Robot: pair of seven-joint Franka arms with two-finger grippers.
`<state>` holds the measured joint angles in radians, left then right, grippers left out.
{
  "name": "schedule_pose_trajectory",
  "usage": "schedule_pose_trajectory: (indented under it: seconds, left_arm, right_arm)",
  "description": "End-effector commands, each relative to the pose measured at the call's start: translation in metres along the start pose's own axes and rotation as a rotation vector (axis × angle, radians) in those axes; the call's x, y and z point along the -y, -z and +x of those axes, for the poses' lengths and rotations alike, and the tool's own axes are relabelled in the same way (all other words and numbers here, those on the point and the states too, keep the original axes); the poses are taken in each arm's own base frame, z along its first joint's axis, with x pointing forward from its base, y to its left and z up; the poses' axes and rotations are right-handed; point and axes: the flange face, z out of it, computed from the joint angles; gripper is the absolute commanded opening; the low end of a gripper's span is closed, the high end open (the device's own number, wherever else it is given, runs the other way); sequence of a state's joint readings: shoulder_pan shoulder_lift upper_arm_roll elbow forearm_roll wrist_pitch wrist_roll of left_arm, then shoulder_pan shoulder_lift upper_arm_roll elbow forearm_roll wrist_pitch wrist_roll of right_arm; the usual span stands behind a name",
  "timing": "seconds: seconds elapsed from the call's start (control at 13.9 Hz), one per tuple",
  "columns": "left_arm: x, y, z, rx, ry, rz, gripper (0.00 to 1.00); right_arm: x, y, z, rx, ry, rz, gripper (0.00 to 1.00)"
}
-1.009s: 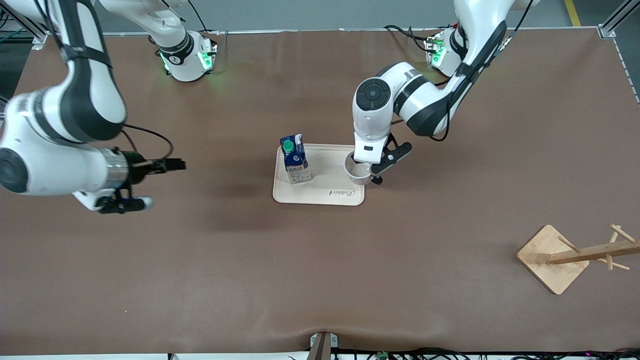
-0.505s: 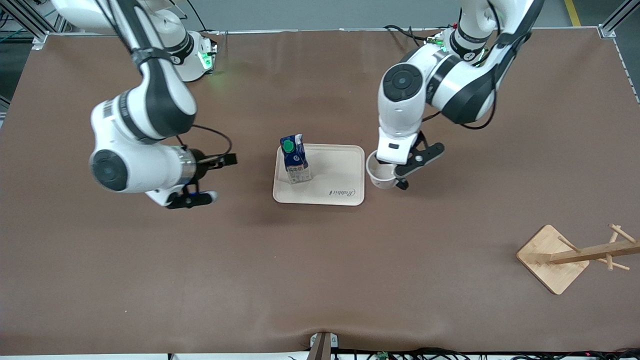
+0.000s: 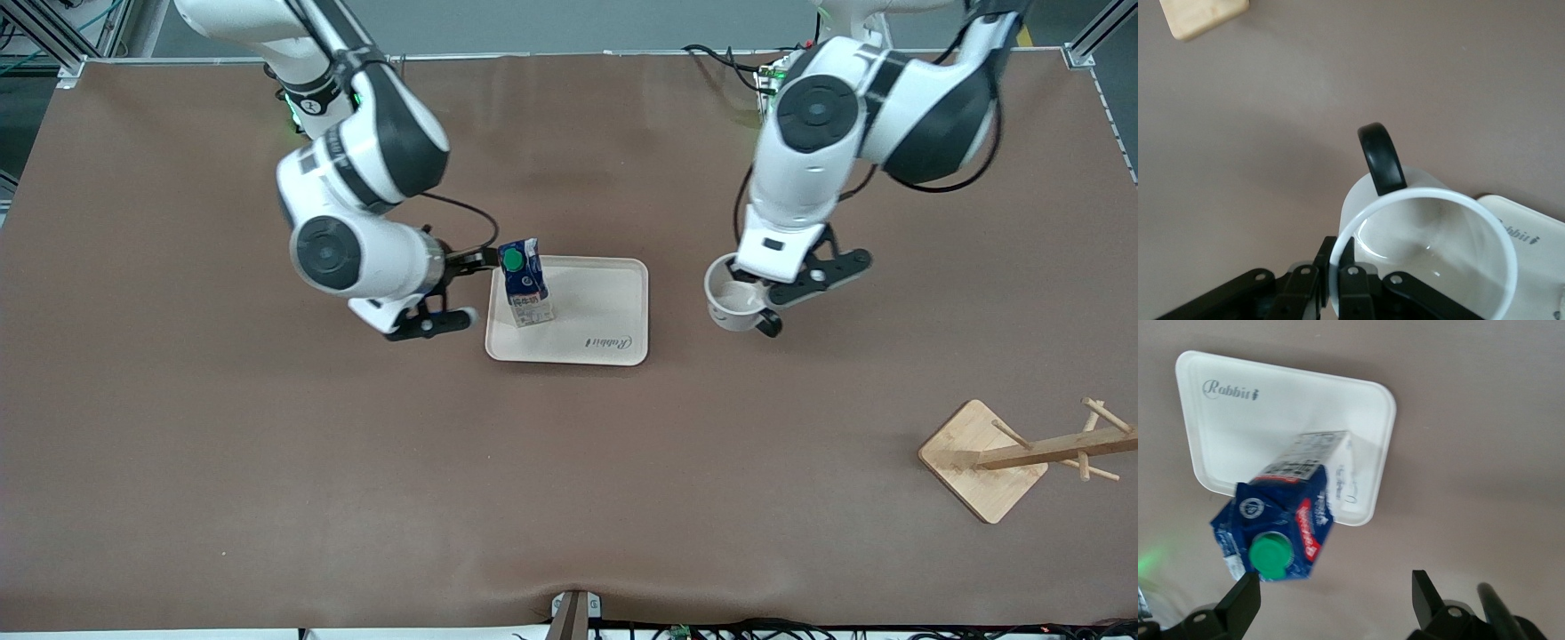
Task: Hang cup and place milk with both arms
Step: 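Grasp the milk carton with the right gripper while the left gripper carries the mug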
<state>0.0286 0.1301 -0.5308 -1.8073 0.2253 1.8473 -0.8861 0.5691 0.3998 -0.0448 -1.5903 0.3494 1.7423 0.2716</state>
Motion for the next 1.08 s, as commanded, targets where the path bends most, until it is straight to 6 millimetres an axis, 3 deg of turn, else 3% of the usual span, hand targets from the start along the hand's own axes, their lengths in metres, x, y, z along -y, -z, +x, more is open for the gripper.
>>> schedule_pose_trajectory:
  seconds: [0.0,0.36,0.65,0.86,1.01]
  left_arm:
    - [0.037,0.010,0.016,0.020,-0.074,0.009,0.00]
    - [0.088,0.012,0.048,0.038,-0.210,0.023,0.00]
    - [0.122,0.016,0.066,0.056,-0.316,0.029,0.00]
    - [0.145,0.023,0.079,0.070,-0.394,0.027,0.00]
    - [0.162,0.022,0.088,0.074,-0.448,0.022,0.00]
  right_arm:
    - [0.016,-0.015,-0.003,-0.016,-0.007,0.038,1.00]
    - [0.031,-0.028,0.000,-0.038,0.001,0.060,1.00]
    - [0.041,-0.053,0.000,-0.054,-0.001,0.046,1.00]
    - [0.042,-0.085,-0.001,-0.140,-0.004,0.042,1.00]
    - [0.044,-0.086,-0.008,-0.155,-0.095,0.053,0.00]
